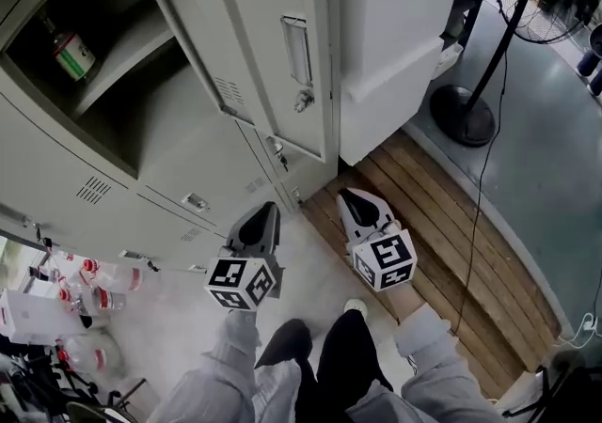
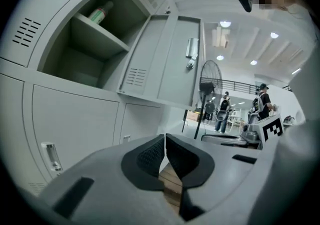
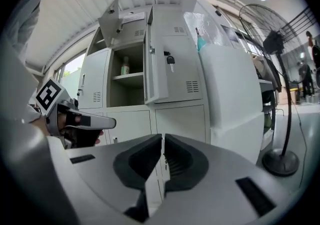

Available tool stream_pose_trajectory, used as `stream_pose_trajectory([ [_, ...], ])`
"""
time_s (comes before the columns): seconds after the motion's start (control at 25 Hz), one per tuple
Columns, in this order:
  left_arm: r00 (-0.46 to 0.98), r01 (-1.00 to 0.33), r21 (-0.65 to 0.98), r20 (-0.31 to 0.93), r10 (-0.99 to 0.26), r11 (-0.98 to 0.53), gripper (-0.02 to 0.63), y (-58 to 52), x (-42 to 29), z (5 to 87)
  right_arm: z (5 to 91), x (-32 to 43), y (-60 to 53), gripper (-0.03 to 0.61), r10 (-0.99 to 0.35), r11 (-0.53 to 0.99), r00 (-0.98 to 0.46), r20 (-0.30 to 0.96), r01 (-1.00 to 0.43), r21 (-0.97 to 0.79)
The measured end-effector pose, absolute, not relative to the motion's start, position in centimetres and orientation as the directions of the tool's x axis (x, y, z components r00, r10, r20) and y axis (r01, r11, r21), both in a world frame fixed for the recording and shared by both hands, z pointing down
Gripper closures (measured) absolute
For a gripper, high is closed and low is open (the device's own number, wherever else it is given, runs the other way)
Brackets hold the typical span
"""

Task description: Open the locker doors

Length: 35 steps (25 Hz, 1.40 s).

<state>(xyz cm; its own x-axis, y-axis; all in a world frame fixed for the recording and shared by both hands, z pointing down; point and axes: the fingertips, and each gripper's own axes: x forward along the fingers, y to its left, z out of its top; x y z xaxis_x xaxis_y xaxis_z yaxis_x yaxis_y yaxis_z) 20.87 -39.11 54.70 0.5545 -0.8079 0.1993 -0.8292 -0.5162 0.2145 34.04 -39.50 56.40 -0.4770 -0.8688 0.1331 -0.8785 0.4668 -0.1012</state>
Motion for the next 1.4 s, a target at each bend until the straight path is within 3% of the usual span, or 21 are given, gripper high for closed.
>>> stream_pose_trajectory([
  [0.48, 0.361, -0.925, 0.215, 0.254, -0.897, -0.312, 0.601, -43.6, 19.8, 60.6, 63.5, 32.9, -46.3, 0.575, -0.813, 0.541, -0.569, 0.122, -0.817, -0.2],
  [1.0, 0.287, -0.95, 0.218, 0.315, -0.905, -0.225, 0.6, -47.1, 19.8, 65.6, 70.8, 32.1, -51.1, 0.564, -0.787, 0.525, -0.593, 0.17, -0.789, -0.32],
  [1.4, 0.209, -0.964, 0.227, 0.321, -0.924, -0.139, 0.6, -50.5, 17.7, 67.2, 72.0, 26.5, -55.7, 0.483, -0.702, 0.661, -0.702, 0.122, -0.706, -0.254],
])
